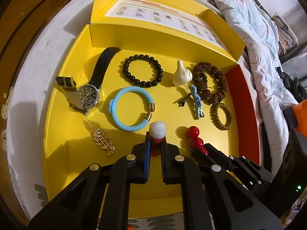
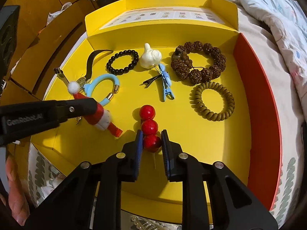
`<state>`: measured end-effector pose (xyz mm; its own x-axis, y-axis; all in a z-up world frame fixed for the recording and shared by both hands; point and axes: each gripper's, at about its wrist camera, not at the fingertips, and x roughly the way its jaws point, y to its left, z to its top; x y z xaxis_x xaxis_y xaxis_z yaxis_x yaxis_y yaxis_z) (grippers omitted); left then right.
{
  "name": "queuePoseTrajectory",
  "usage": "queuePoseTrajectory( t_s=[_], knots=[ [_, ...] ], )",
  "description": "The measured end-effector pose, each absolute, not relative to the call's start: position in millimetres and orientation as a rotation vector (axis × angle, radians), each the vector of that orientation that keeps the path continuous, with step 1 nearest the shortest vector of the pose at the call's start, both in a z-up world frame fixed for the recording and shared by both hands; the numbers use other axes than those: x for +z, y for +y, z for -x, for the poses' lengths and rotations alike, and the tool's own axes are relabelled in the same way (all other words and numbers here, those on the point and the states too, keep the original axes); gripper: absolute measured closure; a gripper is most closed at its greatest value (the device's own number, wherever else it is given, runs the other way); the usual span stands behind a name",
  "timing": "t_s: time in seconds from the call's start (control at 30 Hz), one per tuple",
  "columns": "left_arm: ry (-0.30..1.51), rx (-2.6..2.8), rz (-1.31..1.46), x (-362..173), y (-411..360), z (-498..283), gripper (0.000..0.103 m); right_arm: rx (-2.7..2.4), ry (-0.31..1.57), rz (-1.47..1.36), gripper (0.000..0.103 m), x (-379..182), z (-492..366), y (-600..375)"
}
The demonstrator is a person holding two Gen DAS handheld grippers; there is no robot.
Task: Organize jewelry
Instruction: 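Close left tool on red Santa figure while right tool closes on red-bead hairpin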
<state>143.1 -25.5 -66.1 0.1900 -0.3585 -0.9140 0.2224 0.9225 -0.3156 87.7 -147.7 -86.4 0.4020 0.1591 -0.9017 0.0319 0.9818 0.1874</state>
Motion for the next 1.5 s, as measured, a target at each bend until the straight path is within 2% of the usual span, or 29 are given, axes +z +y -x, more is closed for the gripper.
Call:
queuePoseTrajectory(
  t_s=[0.67,0.83,1.13,1.27,1.5],
  knots=[
    [1.33,-0.418,0.123,-67.8,-26.7,-142.1,0.094,0.083,1.163,-0.192,0.076,-87.5,-93.6,-145.8],
    [1.327,-0.417,0.12,-67.8,-26.9,-141.1,0.094,0.072,1.167,-0.17,0.069,-90.1,-96.2,-140.4],
    [1.331,-0.415,0.119,-68.6,-27.1,-140.5,0.094,0.077,1.16,-0.169,0.07,-90.9,-98.3,-135.1],
    [1.33,-0.414,0.119,-68.6,-26.4,-141.0,0.094,0.086,1.168,-0.179,0.078,-90.9,-97.7,-136.2],
    [1.327,-0.415,0.121,-67.8,-25.1,-141.4,0.094,0.091,1.171,-0.203,0.079,-89.2,-96.6,-140.2]
  ],
)
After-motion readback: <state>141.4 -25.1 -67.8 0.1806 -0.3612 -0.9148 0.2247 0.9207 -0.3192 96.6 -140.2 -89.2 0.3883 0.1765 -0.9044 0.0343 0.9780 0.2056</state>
